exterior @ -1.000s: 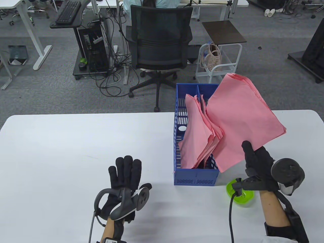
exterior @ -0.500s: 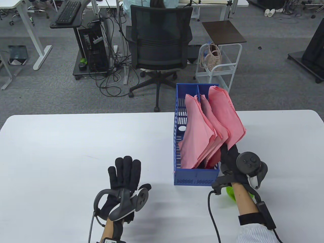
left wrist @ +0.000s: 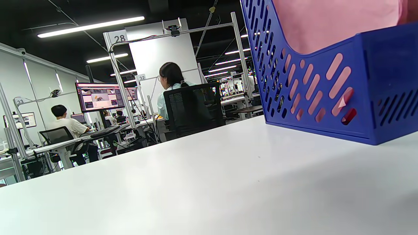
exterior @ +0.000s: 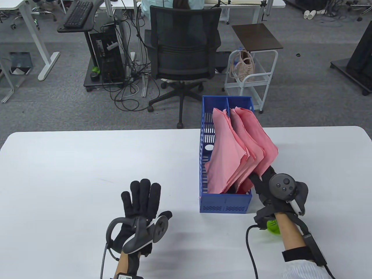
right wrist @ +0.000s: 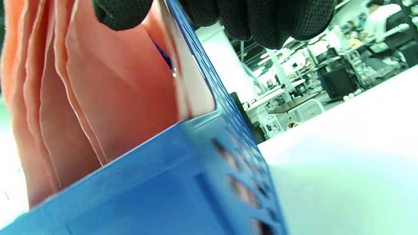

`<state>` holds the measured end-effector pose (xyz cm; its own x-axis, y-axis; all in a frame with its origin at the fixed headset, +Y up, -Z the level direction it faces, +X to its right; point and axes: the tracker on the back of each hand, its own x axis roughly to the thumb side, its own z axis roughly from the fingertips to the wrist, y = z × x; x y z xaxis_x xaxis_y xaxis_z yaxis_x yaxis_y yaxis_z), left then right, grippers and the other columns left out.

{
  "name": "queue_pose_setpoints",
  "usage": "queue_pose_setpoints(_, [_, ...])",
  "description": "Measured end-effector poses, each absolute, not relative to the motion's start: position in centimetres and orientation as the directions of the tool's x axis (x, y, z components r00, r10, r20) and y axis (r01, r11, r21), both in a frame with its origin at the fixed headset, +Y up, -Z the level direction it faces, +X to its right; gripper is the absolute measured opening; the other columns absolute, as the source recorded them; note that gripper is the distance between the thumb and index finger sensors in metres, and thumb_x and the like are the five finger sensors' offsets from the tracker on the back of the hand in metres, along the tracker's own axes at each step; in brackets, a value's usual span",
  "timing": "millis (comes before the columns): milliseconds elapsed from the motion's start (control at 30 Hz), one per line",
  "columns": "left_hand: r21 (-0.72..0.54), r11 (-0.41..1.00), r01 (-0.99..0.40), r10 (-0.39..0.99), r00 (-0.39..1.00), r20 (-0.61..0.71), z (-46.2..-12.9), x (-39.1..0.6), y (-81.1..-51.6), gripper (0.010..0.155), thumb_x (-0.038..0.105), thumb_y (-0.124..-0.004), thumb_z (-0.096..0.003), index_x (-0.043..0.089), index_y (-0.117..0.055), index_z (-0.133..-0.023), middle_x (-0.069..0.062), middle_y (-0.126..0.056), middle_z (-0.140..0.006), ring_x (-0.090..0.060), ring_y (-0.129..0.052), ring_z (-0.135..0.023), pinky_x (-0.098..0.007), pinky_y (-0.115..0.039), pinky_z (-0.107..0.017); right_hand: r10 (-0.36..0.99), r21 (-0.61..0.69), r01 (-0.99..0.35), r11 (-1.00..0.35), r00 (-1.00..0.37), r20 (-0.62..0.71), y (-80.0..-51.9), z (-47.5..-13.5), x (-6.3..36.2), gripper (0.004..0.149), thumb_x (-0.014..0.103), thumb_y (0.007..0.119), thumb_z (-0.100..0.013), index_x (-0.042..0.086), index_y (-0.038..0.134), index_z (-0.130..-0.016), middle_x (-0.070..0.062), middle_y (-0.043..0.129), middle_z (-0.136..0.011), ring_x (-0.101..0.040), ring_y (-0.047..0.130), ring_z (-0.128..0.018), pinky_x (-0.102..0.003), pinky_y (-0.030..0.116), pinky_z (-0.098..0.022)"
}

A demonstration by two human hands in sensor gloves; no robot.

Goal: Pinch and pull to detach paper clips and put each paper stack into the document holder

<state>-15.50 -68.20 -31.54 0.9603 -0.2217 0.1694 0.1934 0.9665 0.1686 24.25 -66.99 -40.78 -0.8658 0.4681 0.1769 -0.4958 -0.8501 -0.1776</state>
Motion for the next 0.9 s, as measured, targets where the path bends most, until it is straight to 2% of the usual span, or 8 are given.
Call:
queue_pose_setpoints(167, [0.16, 0.965, 0.209, -0.234, 0.959, 0.16, -31.5, -15.7, -68.2, 0.089, 0.061, -0.03, -0.0517, 0.009, 0.001, -0.116, -0.027, -0.003, -0.12, -0.057, -0.01, -0.109, -0.074, -0.022, -0.075, 0.248, -0.232, -0.288, -0.929, -0.95, 0.189, -65.7, -39.1, 26.6, 0.072, 0.049, 0.06, -0.06, 0.008, 0.039, -0.116, -0.03, 0.047, -0.116, -0.053, 0.057, -0.1, -0.059, 0.055, -0.074])
queue_pose_setpoints(367, [0.168, 0.953, 0.252, -0.276, 0.95, 0.145, -31.4, -15.8, -68.1, 0.089, 0.061, -0.03, -0.0516, 0.009, 0.004, -0.116, -0.027, -0.002, -0.12, -0.058, -0.008, -0.109, -0.076, -0.021, -0.074, 0.01, -0.266, -0.052, -0.963, -0.988, 0.156, -64.9, -36.8, 29.3, 0.073, 0.049, 0.062, -0.059, 0.012, 0.036, -0.117, -0.029, 0.04, -0.12, -0.054, 0.046, -0.106, -0.063, 0.044, -0.078])
queue_pose_setpoints(567, [0.17, 0.952, 0.254, -0.279, 0.949, 0.149, -31.3, -16.1, -68.1, 0.089, 0.062, -0.029, -0.0512, 0.011, 0.006, -0.115, -0.027, 0.003, -0.12, -0.057, -0.005, -0.109, -0.078, -0.02, -0.073, -0.109, -0.317, 0.04, -0.948, -0.973, 0.204, -65.8, -34.6, 30.3, 0.076, 0.054, 0.062, -0.057, 0.022, 0.03, -0.118, -0.027, 0.026, -0.124, -0.055, 0.026, -0.111, -0.068, 0.028, -0.079])
queue_pose_setpoints(900, [0.194, 0.943, 0.272, -0.302, 0.941, 0.152, -31.0, -16.4, -68.0, 0.091, 0.064, -0.028, -0.0493, 0.013, 0.009, -0.115, -0.025, 0.006, -0.12, -0.058, -0.001, -0.109, -0.082, -0.017, -0.07, -0.241, -0.311, 0.17, -0.935, -0.949, 0.206, -68.7, -33.0, 30.1, 0.079, 0.06, 0.057, -0.055, 0.026, 0.024, -0.118, -0.025, 0.012, -0.125, -0.055, 0.009, -0.111, -0.072, 0.012, -0.077])
